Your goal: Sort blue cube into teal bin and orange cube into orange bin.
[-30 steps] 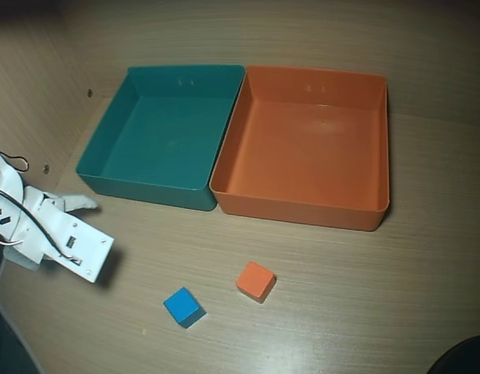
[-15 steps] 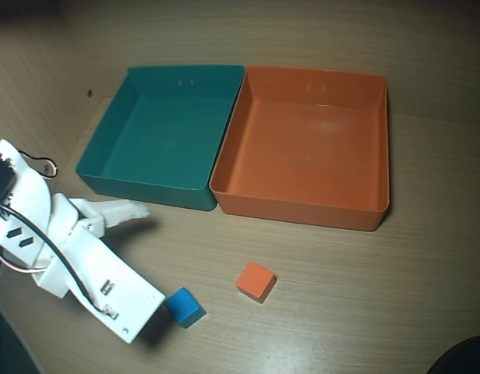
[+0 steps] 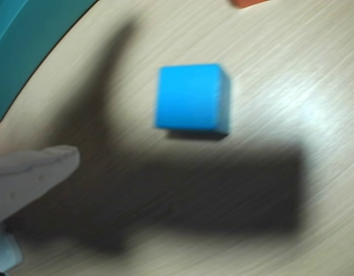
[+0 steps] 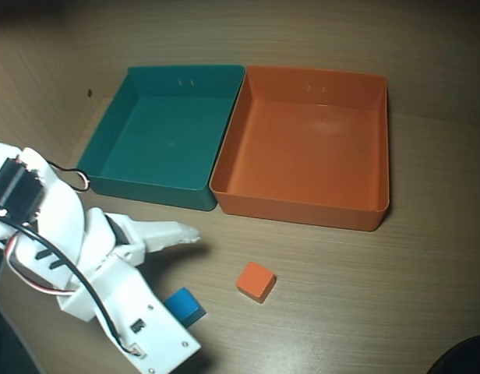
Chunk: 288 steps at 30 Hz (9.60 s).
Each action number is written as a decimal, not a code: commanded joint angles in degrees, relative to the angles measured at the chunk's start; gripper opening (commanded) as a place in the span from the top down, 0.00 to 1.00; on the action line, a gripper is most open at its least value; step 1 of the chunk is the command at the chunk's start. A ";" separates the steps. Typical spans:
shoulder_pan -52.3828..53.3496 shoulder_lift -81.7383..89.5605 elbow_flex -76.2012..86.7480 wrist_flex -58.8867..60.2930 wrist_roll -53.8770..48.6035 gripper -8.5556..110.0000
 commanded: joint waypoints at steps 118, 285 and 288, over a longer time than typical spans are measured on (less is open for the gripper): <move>-54.84 4.66 -0.44 -0.09 -8.35 0.98; -12.39 -27.33 -60.03 -3.87 -9.67 0.98; -14.85 -22.32 -60.03 -3.87 -9.67 0.98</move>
